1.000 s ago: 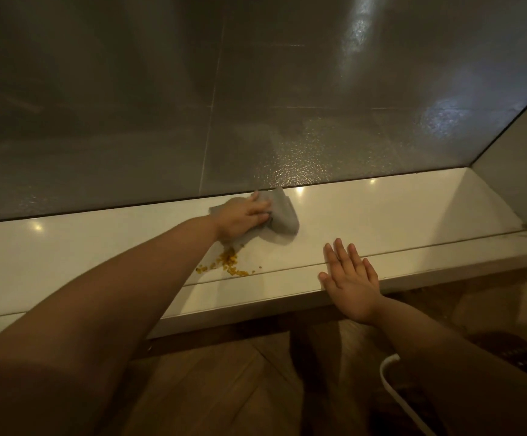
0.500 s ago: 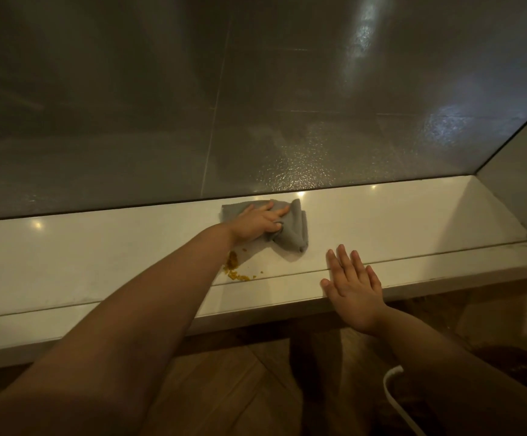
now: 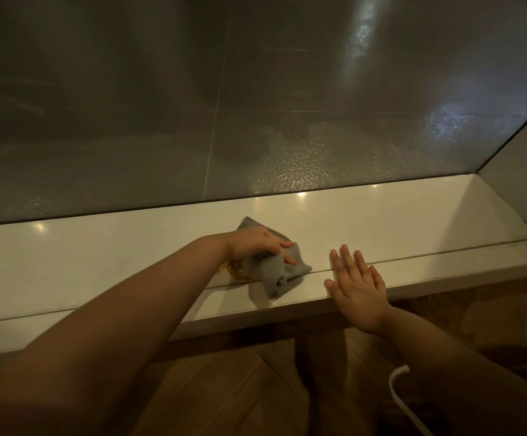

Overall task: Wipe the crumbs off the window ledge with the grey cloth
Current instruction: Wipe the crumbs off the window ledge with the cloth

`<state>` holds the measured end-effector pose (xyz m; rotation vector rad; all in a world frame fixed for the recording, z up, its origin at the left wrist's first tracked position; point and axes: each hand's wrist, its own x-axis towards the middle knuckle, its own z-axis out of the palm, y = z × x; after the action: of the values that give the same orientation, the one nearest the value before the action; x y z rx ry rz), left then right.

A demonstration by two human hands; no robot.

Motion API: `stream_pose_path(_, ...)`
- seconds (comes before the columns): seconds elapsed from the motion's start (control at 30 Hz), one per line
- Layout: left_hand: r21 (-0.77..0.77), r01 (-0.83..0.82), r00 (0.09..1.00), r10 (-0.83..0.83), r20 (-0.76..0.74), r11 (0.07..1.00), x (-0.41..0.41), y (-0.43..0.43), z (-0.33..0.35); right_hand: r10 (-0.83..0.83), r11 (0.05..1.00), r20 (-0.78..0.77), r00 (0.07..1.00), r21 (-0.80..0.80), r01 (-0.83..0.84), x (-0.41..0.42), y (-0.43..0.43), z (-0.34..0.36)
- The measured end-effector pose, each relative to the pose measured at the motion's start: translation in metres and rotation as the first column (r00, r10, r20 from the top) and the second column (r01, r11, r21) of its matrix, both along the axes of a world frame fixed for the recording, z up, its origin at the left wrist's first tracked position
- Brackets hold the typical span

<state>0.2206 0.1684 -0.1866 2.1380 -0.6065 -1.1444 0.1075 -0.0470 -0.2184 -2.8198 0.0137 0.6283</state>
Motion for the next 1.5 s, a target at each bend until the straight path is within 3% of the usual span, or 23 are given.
stream_pose_path(0.27, -0.034, -0.092, 0.996, 0.092, 0.000, 0.995, 0.000, 0.000, 0.015, -0.004, 1.000, 0.010, 1.000, -0.021, 0.004, 0.000, 0.001, 0.000)
stream_pose_path(0.37, -0.056, -0.048, 0.987, 0.056, 0.151, 0.997, -0.017, -0.010, 0.014, -0.014, 0.999, 0.016, 1.000, -0.033, 0.015, 0.000, 0.001, -0.002)
stream_pose_path(0.5, 0.164, 0.033, 0.889, -0.104, 0.445, 0.986, -0.049, -0.021, 0.005, 0.009, 0.999, 0.021, 1.000, -0.031, -0.009, 0.000, 0.000, -0.004)
stream_pose_path(0.73, 0.131, -0.306, 0.685, 0.123, 0.719, 0.943, -0.102, -0.058, -0.010, 0.028, 0.999, 0.028, 0.999, -0.017, -0.027, -0.001, -0.001, -0.004)
stream_pose_path(1.0, 0.026, -0.359, 0.643, 0.227, 0.731, 0.933, -0.110, -0.059, -0.028, 0.026, 1.000, 0.034, 0.999, -0.015, -0.025, 0.000, 0.000, -0.005)
stream_pose_path(1.5, 0.035, -0.065, 0.703, 0.021, 0.711, 0.997, -0.101, -0.016, -0.039, 0.016, 1.000, 0.011, 1.000, -0.014, -0.016, 0.001, -0.001, -0.004)
